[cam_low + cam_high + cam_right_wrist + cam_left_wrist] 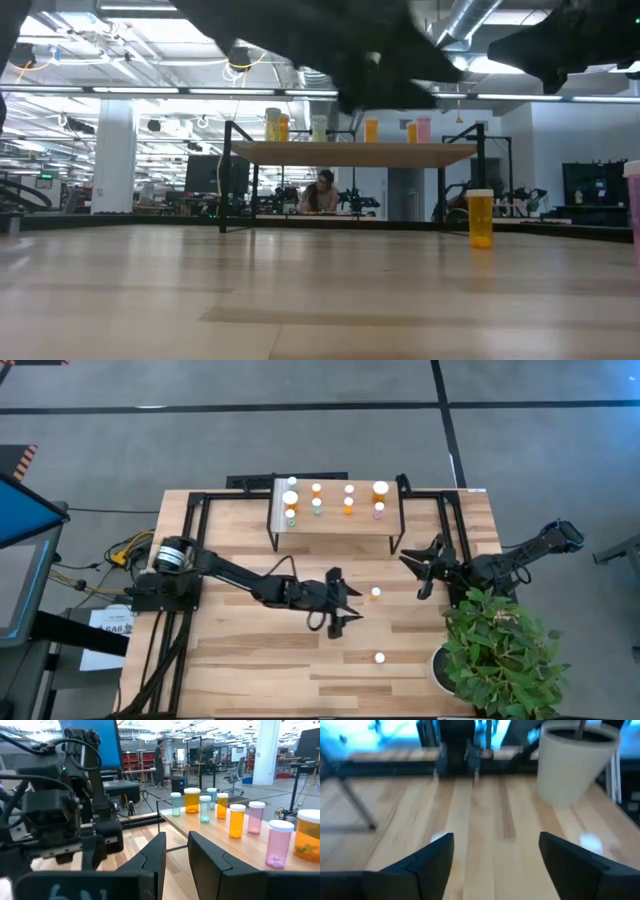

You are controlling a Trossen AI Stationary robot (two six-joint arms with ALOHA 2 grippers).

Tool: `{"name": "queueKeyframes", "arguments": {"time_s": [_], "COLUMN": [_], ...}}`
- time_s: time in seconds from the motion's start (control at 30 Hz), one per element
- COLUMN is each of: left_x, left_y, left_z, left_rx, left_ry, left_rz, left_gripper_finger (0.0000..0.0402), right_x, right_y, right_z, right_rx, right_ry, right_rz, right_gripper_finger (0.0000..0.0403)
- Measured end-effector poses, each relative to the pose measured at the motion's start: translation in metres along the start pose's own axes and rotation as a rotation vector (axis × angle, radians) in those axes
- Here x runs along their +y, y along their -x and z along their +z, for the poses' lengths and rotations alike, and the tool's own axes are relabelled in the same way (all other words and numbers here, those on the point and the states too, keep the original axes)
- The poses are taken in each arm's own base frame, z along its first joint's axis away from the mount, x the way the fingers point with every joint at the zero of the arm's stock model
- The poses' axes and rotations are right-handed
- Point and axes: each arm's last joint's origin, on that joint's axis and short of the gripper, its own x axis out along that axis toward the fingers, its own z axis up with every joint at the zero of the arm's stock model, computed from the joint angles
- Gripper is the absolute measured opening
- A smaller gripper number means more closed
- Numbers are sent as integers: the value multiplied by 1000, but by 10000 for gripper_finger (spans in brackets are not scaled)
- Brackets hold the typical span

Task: Pick and place medicine bottles onto shelf by color
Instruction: Put the small orange pill bottle on the shelf

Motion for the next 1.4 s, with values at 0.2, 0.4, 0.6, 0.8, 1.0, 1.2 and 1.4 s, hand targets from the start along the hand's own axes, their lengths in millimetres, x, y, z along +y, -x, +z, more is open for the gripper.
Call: {"name": "queueKeyframes", "arguments": {"time_s": [0.2,0.4,0.6,0.8,1.0,1.2,1.4], "left_x": [11,23,27,26,29,32,41], "left_y": [-26,-56,-76,-88,-90,-91,-92], "left_z": [-14,-27,-33,-39,-45,-41,-37], "left_rx": [44,66,75,76,93,51,26], "left_ry": [28,61,70,69,67,72,91], "left_rz": [75,94,87,95,135,176,128], "left_gripper_finger": [298,299,299,299,293,269,251], "right_x": [0,0,0,0,0,0,0], "right_y": [-1,-1,-1,-1,-1,-1,-1], "right_z": [0,0,-1,-2,-2,-2,-2], "right_rx": [-1,0,11,13,12,12,12], "right_ry": [-2,-1,-14,-13,-15,-17,-17], "right_rz": [-2,-2,0,1,2,2,2], "right_gripper_finger": [102,102,102,102,102,102,102]}}
